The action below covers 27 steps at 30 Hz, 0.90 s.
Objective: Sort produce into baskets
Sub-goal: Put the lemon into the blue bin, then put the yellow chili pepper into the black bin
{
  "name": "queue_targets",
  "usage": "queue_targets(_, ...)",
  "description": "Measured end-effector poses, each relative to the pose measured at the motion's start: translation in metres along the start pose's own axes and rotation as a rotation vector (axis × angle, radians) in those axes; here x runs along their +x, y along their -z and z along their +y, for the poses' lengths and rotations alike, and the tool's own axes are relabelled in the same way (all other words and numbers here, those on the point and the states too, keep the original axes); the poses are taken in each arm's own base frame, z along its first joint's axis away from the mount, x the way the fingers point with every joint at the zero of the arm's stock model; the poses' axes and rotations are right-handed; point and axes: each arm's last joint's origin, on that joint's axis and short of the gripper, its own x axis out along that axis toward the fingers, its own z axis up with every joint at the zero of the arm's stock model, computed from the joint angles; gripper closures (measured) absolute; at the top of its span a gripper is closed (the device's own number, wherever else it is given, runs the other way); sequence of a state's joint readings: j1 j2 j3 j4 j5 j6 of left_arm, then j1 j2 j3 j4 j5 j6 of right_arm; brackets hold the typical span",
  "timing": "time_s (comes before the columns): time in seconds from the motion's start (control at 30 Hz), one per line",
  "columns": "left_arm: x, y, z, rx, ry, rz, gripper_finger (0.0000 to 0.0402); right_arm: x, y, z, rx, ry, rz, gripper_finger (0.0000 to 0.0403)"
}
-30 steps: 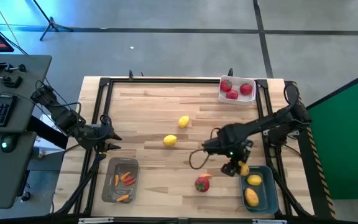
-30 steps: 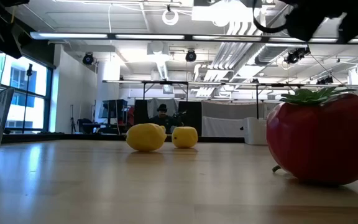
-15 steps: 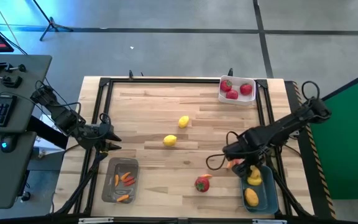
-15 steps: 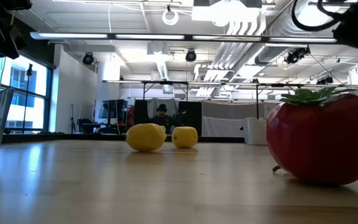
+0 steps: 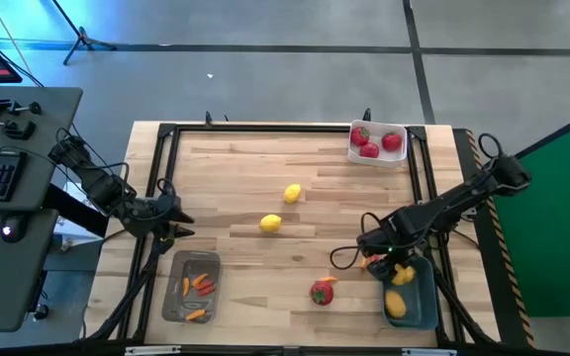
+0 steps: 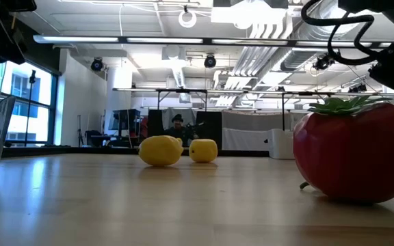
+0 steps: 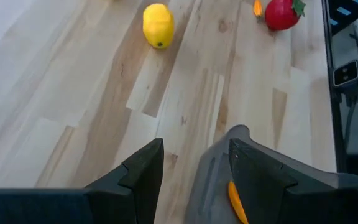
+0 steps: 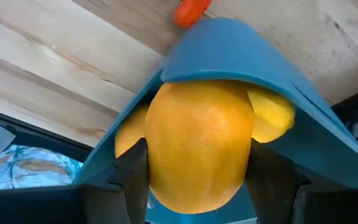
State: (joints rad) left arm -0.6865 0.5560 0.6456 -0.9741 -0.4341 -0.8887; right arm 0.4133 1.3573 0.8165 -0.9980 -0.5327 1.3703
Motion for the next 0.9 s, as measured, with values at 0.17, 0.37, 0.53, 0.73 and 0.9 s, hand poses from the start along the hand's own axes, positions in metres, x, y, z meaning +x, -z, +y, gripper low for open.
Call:
queue_targets(0.17,0.000,0.001,0.000,-0.026,0.014,0.018,0.0232,-0.001,-0.001,0.007,-0.046,-0.062,-0.013,0.0205)
queue_targets(0.37,0.000,0.001,-0.001,-0.040,0.037,0.048,0.0232,0.001,-0.002,0.006,-0.044,-0.065,-0.033,0.0186)
queue_targets(0.53,0.001,-0.001,0.000,-0.023,-0.021,-0.017,0.0232,0.014,-0.008,-0.006,0.007,-0.016,-0.019,0.0137)
queue_targets(0.73,0.005,-0.005,-0.008,-0.041,-0.007,-0.059,0.0232,0.012,-0.006,-0.005,-0.105,-0.018,-0.010,0.0101)
queue_targets(0.9,0.009,-0.012,-0.019,-0.060,0.054,-0.107,0.0232,-0.015,0.008,0.003,-0.197,-0.014,-0.020,0.0109)
